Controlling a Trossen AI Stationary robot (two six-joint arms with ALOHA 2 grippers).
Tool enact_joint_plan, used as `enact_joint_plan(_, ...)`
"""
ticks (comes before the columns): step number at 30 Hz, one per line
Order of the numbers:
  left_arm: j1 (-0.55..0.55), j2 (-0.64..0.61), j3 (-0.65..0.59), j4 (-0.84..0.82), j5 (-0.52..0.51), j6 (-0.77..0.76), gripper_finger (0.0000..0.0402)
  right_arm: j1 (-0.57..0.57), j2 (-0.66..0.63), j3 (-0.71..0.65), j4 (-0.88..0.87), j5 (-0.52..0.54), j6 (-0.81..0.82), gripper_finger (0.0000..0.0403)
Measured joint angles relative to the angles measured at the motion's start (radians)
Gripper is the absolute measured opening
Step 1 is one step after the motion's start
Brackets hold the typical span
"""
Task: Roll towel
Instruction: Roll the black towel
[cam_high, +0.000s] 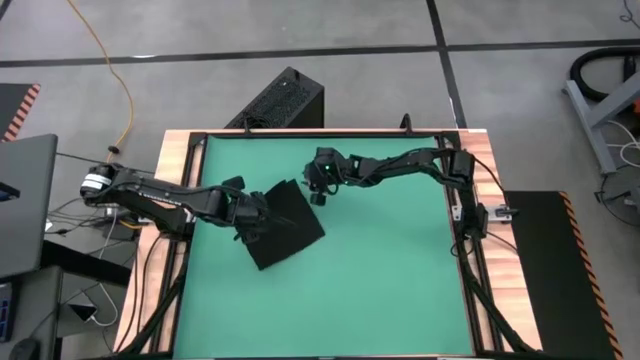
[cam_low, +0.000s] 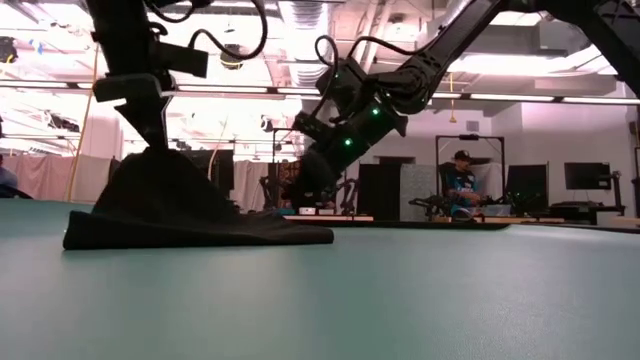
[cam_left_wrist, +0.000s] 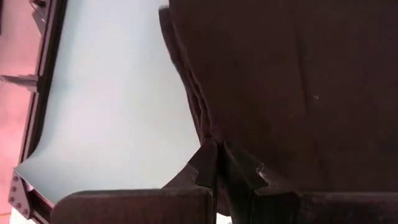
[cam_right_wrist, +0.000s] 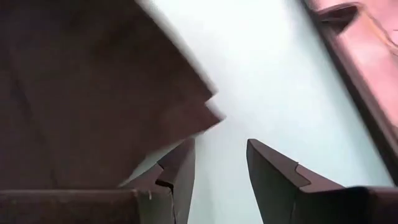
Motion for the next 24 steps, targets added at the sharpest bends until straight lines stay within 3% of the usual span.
enact_joint_plan(5,-0.052,0.000,0.002,0.018,-0.019,0.002,0.0000,-0.042,0.003,0.038,-0.019,-0.015,0.237,0.0166)
enact_joint_plan(12,-0.119,0.000,0.002,0.032,-0.053,-0.045,0.0000,-0.030,0.010,0.093,-0.079,-0.027,0.212,0.0148)
enact_joint_plan(16,-0.171,0.000,0.002,0.033,-0.063,-0.083,0.0000,-0.042,0.009,0.158,-0.138,-0.024,0.198,0.0109)
enact_joint_plan(21,-0.233,0.000,0.002,0.034,-0.061,-0.093,0.0000,-0.060,0.009,0.215,-0.182,-0.026,0.199,0.0024)
enact_joint_plan(24,-0.264,0.000,0.002,0.035,-0.064,-0.111,0.0000,-0.067,0.009,0.217,-0.189,-0.038,0.201,0.0012)
